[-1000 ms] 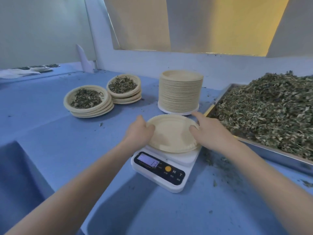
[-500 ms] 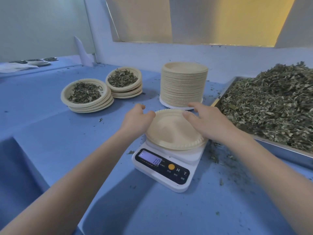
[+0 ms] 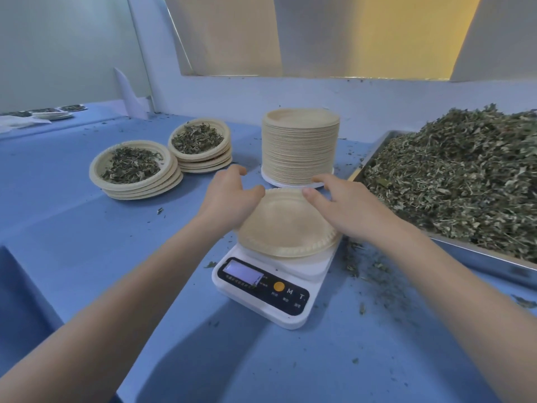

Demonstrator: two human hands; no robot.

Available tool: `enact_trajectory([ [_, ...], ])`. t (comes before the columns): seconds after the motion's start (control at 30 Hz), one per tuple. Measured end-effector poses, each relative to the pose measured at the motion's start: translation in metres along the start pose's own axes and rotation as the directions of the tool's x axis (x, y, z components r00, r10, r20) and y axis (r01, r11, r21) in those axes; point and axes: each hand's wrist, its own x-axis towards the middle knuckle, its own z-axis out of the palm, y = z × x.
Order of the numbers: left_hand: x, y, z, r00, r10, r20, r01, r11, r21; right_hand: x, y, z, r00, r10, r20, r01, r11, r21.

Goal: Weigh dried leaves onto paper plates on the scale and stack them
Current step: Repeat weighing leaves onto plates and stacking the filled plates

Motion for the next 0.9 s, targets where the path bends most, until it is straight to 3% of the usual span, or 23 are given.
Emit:
enact_trajectory([
  [0.1,0.000,0.024,0.009,0.995,0.103,0.016,-0.103,0.994,0.046,-0.001,0.010,-0.014,0.999,0.000,-0.034,0.000,1.000,0.004],
  [0.23,0.001,0.072,0.041,0.954,0.260,0.147,-0.275,0.956,0.098,-0.011,0.034,-0.042,0.996,0.037,-0.078,-0.040,0.998,-0.044],
  [0.37,0.004,0.099,0.062,0.920,0.319,0.226,-0.344,0.936,0.081,-0.034,0.045,-0.056,0.998,0.063,0.001,-0.063,0.998,0.002],
  [0.43,0.004,0.098,0.064,0.925,0.318,0.211,-0.335,0.941,0.053,-0.045,0.039,-0.054,0.998,-0.012,0.070,0.010,0.999,0.037],
  [0.53,0.004,0.083,0.057,0.952,0.271,0.139,-0.280,0.959,0.045,-0.051,0.020,-0.034,0.972,-0.133,0.194,0.151,0.985,-0.082],
  [0.63,0.005,0.060,0.042,0.980,0.193,0.048,-0.194,0.981,0.016,-0.049,0.000,-0.010,0.937,-0.155,0.312,0.207,0.968,-0.141],
  [0.9,0.004,0.007,0.004,0.984,0.073,-0.163,-0.087,0.993,-0.083,-0.031,-0.020,0.002,0.893,-0.173,0.416,0.288,0.929,-0.233],
])
